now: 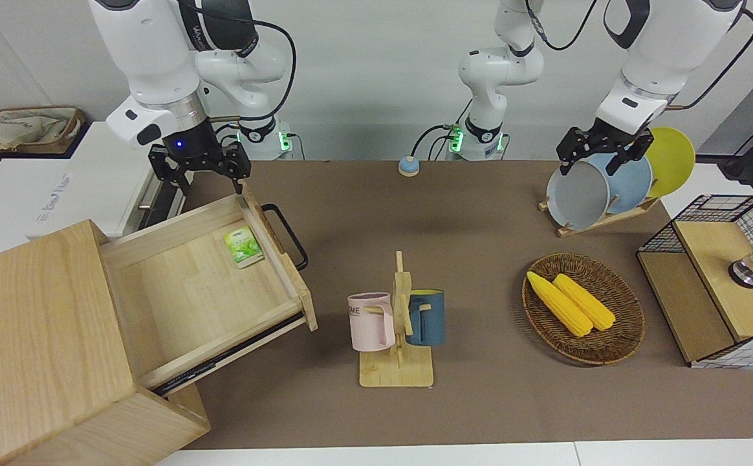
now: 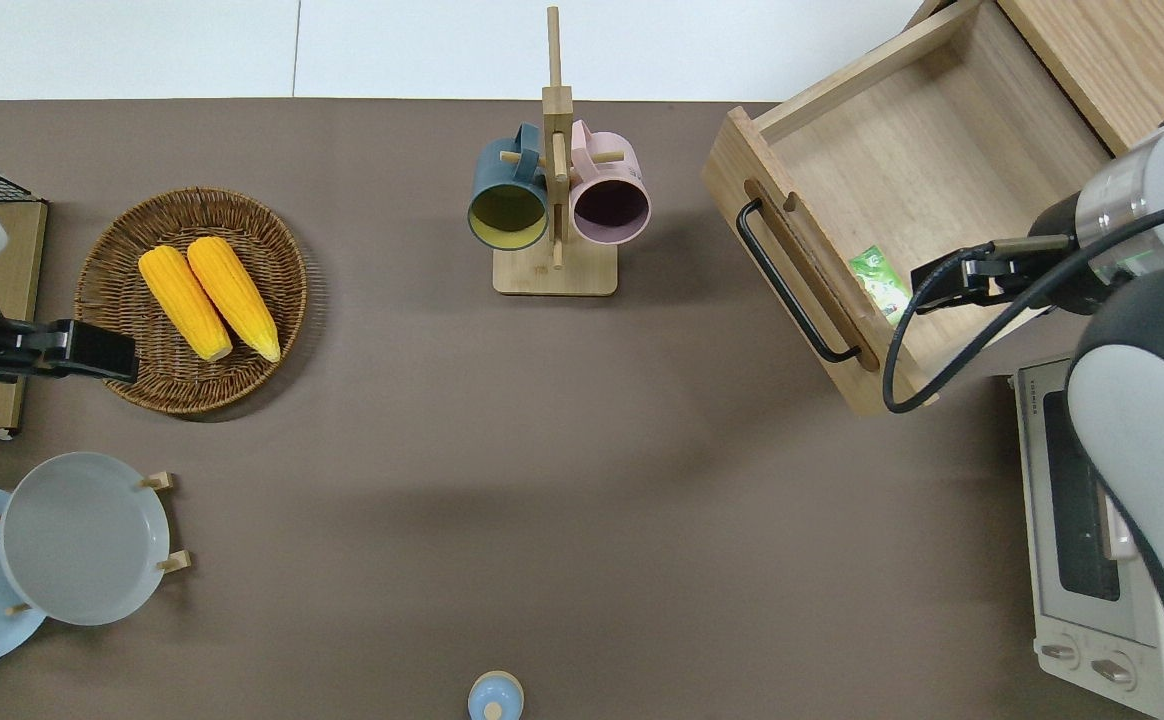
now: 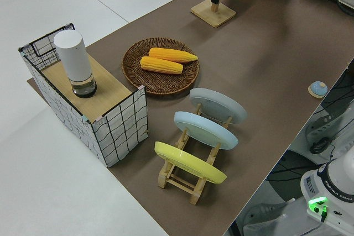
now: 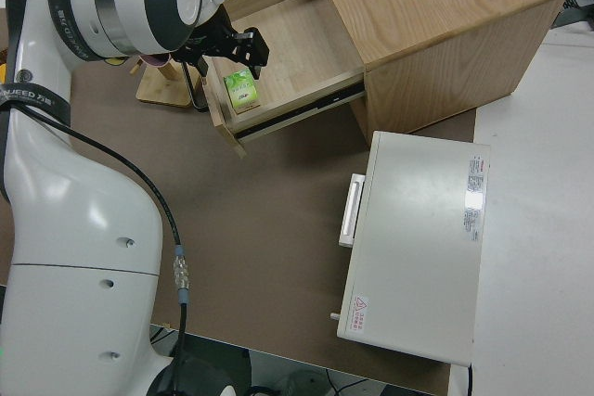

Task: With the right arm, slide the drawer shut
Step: 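Withdraw the right gripper from inside the open wooden drawer toward the robot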

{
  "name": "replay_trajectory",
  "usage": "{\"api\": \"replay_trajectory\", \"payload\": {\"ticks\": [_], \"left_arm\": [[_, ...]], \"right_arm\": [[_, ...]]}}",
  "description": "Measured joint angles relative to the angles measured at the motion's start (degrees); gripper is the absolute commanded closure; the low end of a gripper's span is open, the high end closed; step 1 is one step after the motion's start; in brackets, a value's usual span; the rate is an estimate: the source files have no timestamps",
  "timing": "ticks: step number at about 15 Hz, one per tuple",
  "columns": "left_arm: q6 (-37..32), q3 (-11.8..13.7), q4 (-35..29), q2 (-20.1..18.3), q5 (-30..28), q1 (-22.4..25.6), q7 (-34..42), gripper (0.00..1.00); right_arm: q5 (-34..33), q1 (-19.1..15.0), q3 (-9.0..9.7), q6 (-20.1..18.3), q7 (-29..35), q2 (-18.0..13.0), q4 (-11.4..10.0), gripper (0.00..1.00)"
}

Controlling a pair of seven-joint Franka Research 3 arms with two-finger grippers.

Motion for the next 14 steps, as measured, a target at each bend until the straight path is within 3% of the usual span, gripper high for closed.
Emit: {"api": "replay_trajectory", "payload": {"ticks": [14], "left_arm": [[0.0, 0.0, 0.0, 0.0, 0.0, 0.0, 0.0, 0.01]], "right_arm": [[-0.1, 0.0, 0.18, -0.6, 0.0, -0.1, 0.0, 0.015]]}}
